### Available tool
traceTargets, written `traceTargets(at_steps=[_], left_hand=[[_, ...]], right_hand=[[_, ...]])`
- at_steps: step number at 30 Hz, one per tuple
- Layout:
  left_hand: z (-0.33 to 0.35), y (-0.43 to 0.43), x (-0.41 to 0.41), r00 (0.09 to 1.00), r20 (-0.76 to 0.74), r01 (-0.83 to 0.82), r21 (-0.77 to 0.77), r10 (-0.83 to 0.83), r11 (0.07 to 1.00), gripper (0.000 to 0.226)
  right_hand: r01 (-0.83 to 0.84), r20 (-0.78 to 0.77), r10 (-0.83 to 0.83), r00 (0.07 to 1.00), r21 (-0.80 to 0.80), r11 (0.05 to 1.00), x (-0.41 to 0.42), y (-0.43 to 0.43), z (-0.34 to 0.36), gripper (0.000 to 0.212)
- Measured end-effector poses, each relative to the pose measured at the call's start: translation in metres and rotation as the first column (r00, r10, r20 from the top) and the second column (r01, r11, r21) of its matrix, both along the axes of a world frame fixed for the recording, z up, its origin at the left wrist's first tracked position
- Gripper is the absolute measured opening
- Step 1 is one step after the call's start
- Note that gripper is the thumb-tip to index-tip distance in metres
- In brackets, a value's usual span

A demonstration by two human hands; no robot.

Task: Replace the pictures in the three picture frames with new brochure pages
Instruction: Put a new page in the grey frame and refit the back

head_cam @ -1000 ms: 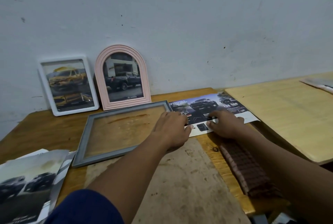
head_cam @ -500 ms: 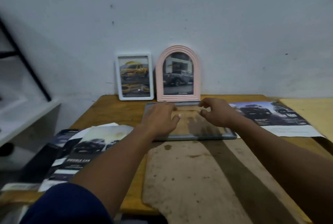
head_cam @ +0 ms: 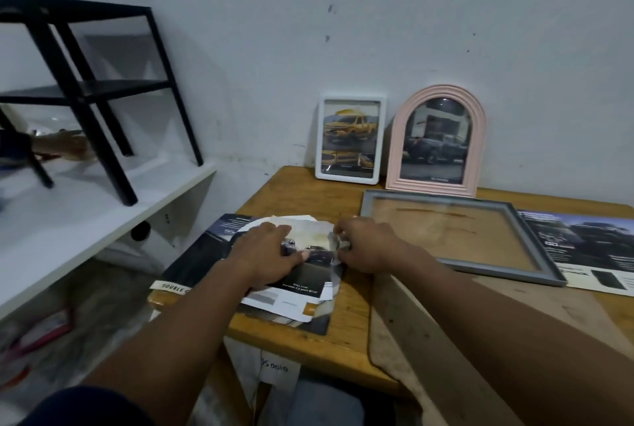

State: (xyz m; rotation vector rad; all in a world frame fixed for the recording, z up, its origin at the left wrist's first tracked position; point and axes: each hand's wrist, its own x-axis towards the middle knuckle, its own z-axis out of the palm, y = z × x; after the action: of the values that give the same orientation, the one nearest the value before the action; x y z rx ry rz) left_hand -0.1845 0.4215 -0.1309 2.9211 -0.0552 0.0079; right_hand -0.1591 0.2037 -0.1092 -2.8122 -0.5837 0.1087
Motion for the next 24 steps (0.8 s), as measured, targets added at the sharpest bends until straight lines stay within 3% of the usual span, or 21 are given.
traceTargets(at_steps=[6, 13, 18, 24], left_hand=[[-0.014, 0.025, -0.004, 0.999, 0.037, -0.025, -0.032, 0.026, 0.999, 0.084], [-0.023, 0.027, 0.0, 0.994, 0.097, -0.042, -0.005, 0.042, 0.999, 0.079], [-0.027, 0.029, -0.001, 0.992, 0.121, -0.036, -0.016, 0.037, 0.999, 0.076], [-0.032, 0.03, 0.0, 0.988, 0.144, -0.05, -0.01, 0.051, 0.999, 0.074]], right_hand=[[0.049, 0.032, -0.047, 0.998, -0.057, 0.997, -0.002, 0.025, -0.012, 0.065], [0.076, 0.143, -0.085, 0.986, 0.066, 0.995, -0.009, 0.034, -0.022, 0.054], [0.096, 0.081, -0.095, 0.992, -0.018, 0.995, -0.009, 0.032, -0.017, 0.074], [0.098, 0.182, -0.101, 0.978, 0.027, 0.995, -0.015, 0.037, -0.024, 0.057]])
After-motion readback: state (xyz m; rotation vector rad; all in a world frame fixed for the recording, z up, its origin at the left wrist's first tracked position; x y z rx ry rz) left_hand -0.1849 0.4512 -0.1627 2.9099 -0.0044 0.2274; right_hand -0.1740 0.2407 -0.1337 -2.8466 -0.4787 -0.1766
